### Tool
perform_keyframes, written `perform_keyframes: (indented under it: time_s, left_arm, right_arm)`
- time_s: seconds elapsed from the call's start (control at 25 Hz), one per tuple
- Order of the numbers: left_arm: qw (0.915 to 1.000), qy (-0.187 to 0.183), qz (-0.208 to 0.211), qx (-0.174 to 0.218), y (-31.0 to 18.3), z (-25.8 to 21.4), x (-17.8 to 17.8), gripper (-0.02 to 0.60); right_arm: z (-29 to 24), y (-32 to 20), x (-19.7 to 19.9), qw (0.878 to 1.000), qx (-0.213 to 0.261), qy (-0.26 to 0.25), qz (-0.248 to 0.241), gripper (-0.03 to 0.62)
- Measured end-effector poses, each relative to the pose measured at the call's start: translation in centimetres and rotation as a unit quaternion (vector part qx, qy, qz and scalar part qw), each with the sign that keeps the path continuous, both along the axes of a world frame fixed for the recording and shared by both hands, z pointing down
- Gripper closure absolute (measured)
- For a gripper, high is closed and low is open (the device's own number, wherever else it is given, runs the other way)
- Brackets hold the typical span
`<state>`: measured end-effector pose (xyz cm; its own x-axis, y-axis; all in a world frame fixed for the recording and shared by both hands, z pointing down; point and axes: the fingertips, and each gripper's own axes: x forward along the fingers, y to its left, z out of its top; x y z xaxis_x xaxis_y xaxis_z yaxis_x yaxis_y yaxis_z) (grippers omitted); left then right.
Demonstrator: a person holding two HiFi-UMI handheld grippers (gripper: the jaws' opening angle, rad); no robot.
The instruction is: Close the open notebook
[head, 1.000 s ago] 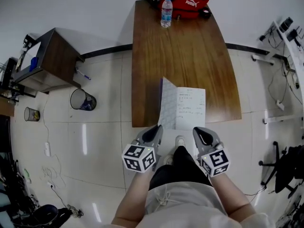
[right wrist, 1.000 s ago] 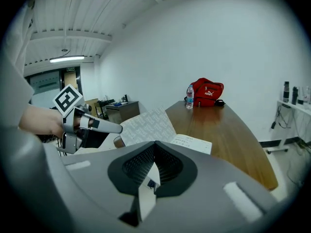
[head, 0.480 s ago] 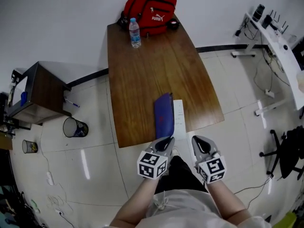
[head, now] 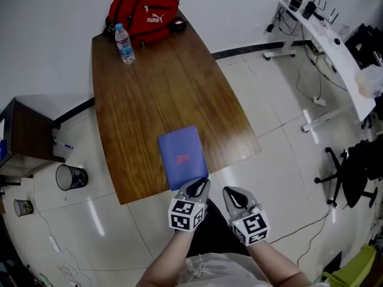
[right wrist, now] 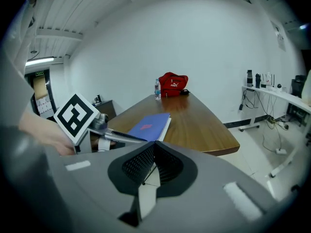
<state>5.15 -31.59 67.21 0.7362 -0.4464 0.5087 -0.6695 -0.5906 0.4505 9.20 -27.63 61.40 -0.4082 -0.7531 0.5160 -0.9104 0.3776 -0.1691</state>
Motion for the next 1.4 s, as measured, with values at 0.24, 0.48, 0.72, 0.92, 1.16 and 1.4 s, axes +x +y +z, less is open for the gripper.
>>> perform_keyframes:
  time_s: [0.24,0.48,0.72,0.92,1.16,1.4]
  left_arm:
    - [0.9991,0.013,-0.033,0.021,0.0,0.7,-0.2,0.476]
    - [0.9843,0.022,-0.087,0.152,-0.2,-9.5,-4.8,0.551]
    - [0.9571,0.018,-0.121,0.263,2.3,-20.7,-11.0,0.575]
    - [0.9363,0.011,-0.124,0.328,6.8,-27.8,-13.4,0.575]
    - [0.9237,-0.011,-0.133,0.359,11.7,-30.0,-13.3,0.575]
    - [0.9124,-0.098,-0.13,0.376,17.8,-28.9,-9.7,0.575]
  right_arm:
    - [0.4,0.8,-0.6,1.0,0.007,-0.004,-0.004,0.588]
    - [-4.1,1.3,-0.7,0.999,0.051,-0.003,-0.002,0.588]
    - [-11.0,2.0,-2.2,0.993,0.114,0.0,-0.007,0.588]
    - [-16.0,4.1,-3.4,0.987,0.158,-0.007,-0.026,0.588]
    - [-16.2,7.4,-2.6,0.986,0.161,-0.018,-0.034,0.588]
    - [-15.9,13.1,0.2,0.984,0.157,-0.029,-0.081,0.588]
